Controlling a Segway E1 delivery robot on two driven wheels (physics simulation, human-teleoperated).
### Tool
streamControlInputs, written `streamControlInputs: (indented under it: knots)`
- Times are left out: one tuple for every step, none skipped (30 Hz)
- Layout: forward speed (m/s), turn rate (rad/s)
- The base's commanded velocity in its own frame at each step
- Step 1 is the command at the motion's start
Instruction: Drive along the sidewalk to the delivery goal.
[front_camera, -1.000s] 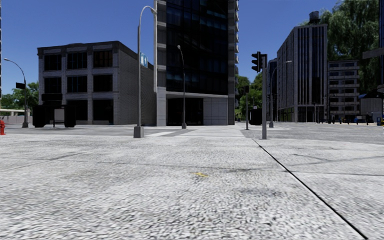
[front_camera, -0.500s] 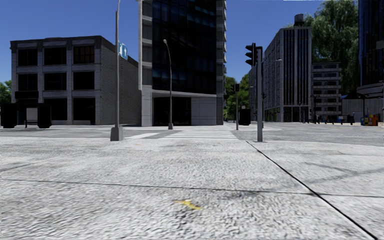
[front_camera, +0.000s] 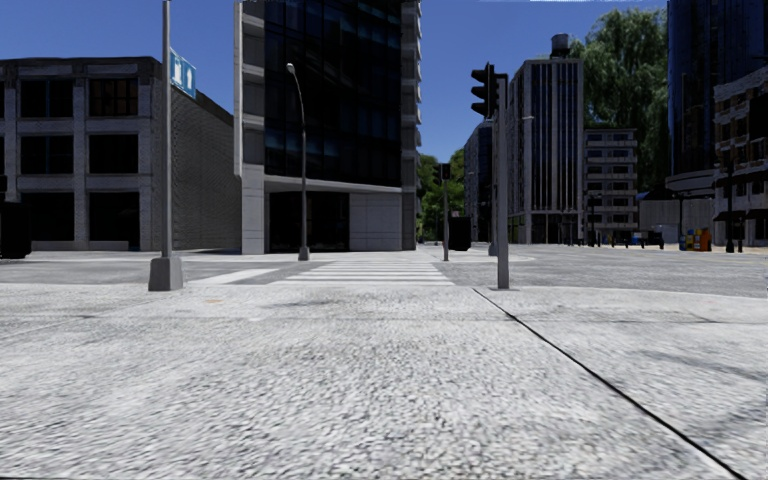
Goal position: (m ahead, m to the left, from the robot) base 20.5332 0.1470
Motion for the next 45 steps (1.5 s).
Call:
streamControlInputs:
  knots:
    - [1.99, -0.31]
    - [1.99, -0.31]
    - [1.99, -0.31]
    - [1.99, -0.31]
    - [1.99, -0.26]
    - [1.99, 0.0]
    - [1.99, 0.0]
    - [1.99, 0.0]
    - [1.99, 0.0]
    - [1.99, 0.0]
    - [1.99, 0.0]
    - [1.99, 0.0]
    - [1.99, 0.0]
    - [1.99, 0.0]
    - [1.99, 0.0]
    - [1.99, 0.0]
    - [1.99, 0.0]
    - [1.99, 0.0]
    - [1.99, 0.0]
    - [1.99, 0.0]
    - [1.99, 0.0]
    - [1.99, 0.0]
    - [1.99, 0.0]
    - [1.99, 0.0]
    - [1.99, 0.0]
    - [1.99, 0.0]
    - [1.99, 0.0]
    - [1.99, 0.0]
    - [1.99, 0.0]
    - [1.99, 0.0]
    - [1.99, 0.0]
    - [1.99, 0.0]
    - [1.99, 0.0]
    - [1.99, 0.0]
    - [1.99, 0.0]
    - [1.99, 0.0]
    - [1.99, 0.0]
    - [1.99, 0.0]
    - [1.99, 0.0]
    - [1.99, 0.0]
    - [1.99, 0.0]
    - [1.99, 0.0]
    - [1.99, 0.0]
    - [1.99, 0.0]
    - [1.99, 0.0]
